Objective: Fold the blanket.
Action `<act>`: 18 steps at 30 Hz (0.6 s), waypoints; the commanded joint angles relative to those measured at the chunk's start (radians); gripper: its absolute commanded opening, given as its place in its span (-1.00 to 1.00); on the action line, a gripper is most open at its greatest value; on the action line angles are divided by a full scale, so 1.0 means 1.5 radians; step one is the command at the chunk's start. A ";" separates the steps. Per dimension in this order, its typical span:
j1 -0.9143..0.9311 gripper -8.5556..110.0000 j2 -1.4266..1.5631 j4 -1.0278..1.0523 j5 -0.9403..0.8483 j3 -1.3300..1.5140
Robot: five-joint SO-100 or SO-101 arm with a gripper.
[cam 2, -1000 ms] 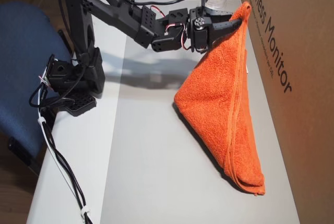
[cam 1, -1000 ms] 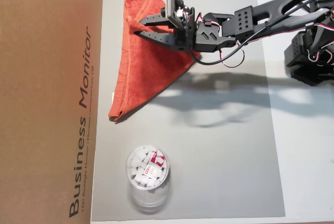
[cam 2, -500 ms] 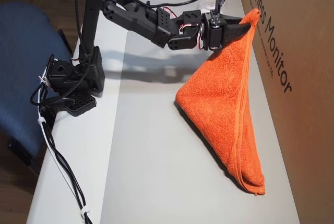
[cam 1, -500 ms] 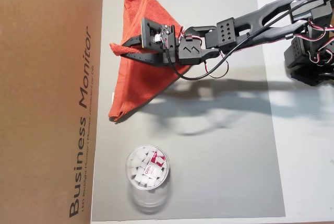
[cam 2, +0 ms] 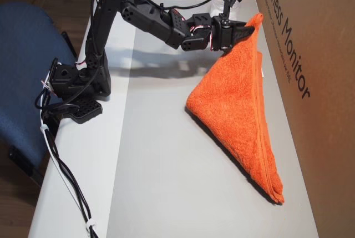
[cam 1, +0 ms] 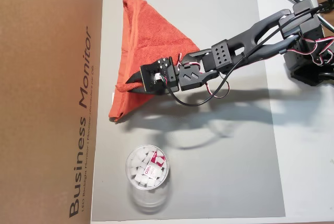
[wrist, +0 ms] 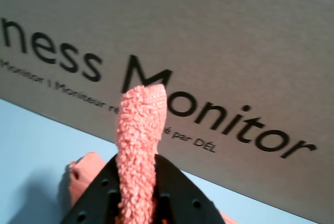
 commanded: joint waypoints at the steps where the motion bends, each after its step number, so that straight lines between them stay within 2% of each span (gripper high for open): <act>1: -0.007 -0.85 0.003 0.001 -0.016 -0.037; 11: 0.003 -0.85 -0.022 0.001 -0.030 -0.041; 18: 0.004 -0.85 -0.101 0.002 -0.022 -0.146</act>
